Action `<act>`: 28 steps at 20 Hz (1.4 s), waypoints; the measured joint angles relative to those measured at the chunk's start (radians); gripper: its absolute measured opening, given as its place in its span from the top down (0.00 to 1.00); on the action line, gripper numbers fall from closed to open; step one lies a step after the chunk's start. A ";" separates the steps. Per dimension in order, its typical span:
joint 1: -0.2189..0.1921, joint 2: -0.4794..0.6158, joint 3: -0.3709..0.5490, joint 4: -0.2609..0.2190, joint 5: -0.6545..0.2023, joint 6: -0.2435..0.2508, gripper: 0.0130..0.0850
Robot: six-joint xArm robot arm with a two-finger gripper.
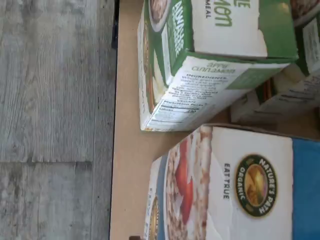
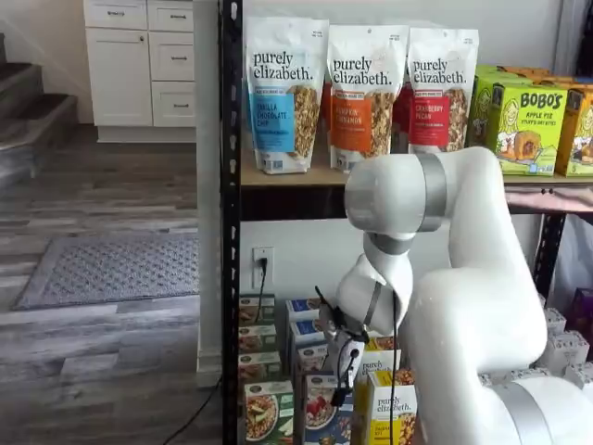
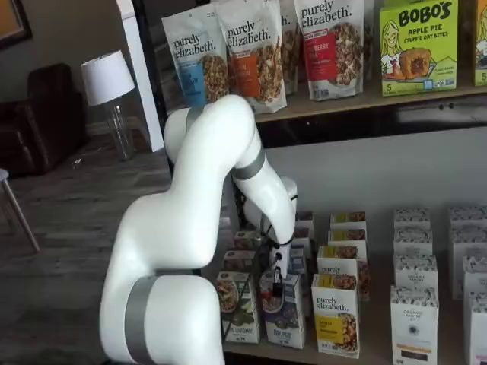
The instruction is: Pick up the blue and white box that is on the bottom shelf, the second box from the left
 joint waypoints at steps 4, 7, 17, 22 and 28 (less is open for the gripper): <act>-0.004 -0.004 0.001 0.044 0.003 -0.041 0.00; -0.009 -0.008 -0.003 0.077 0.019 -0.071 0.00; -0.014 -0.014 -0.006 0.104 0.023 -0.097 0.00; -0.014 -0.009 -0.011 0.119 0.012 -0.111 0.00; -0.012 0.011 -0.030 0.094 0.003 -0.088 0.00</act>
